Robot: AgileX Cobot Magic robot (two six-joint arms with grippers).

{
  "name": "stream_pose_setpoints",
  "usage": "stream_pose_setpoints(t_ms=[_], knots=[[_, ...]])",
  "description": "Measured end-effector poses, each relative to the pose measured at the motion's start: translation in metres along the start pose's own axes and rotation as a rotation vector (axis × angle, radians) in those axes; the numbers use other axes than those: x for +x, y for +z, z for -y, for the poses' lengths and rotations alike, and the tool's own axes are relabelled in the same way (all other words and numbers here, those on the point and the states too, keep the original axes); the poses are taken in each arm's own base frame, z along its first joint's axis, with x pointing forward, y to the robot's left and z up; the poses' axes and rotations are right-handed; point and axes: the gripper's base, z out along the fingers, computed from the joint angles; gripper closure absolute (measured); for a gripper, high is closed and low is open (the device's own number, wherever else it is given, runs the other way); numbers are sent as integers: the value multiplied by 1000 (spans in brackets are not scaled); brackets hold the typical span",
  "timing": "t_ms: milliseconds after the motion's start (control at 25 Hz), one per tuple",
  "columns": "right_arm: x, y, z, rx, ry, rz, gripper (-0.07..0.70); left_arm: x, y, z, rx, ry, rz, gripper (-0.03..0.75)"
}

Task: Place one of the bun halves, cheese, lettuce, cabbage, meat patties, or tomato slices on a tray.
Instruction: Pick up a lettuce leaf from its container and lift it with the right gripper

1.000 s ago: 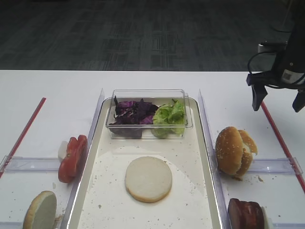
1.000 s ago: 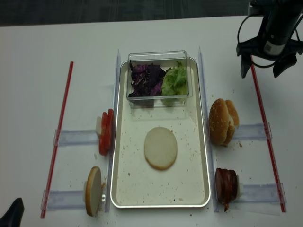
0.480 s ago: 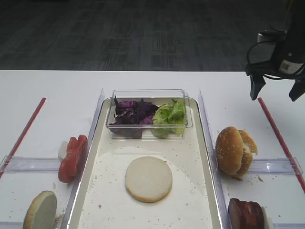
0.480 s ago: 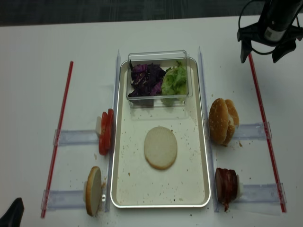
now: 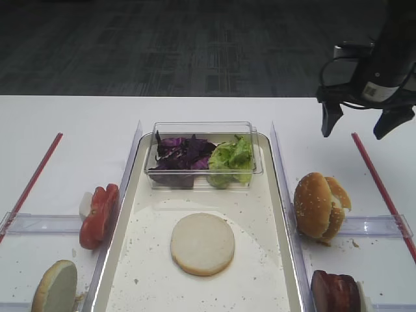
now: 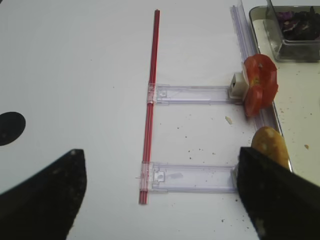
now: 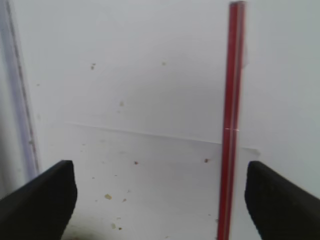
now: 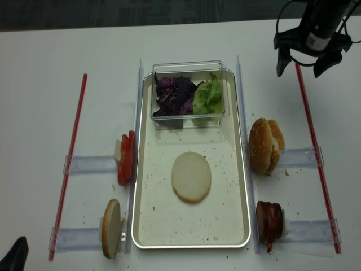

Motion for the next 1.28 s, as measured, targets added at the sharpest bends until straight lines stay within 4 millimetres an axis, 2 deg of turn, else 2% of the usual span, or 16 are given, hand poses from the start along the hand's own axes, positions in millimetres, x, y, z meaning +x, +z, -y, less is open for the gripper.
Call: stream_pose_setpoints(t_ms=[160, 400, 600, 720, 880, 1080, 1280], knots=[[1, 3, -34, -9, -67, 12, -60, 0, 0, 0, 0, 0, 0, 150], [-1, -8, -92, -39, -173, 75, -60, 0, 0, 0, 0, 0, 0, 150], [8, -12, -138, -65, -271, 93, -60, 0, 0, 0, 0, 0, 0, 150], [16, -10, -158, -77, -310, 88, -60, 0, 0, 0, 0, 0, 0, 150], [23, -8, -176, -88, -335, 83, -60, 0, 0, 0, 0, 0, 0, 150], [28, -5, -187, -100, -357, 77, -60, 0, 0, 0, 0, 0, 0, 150], [27, 19, -187, -97, -347, 27, -47, 0, 0, 0, 0, 0, 0, 150]])
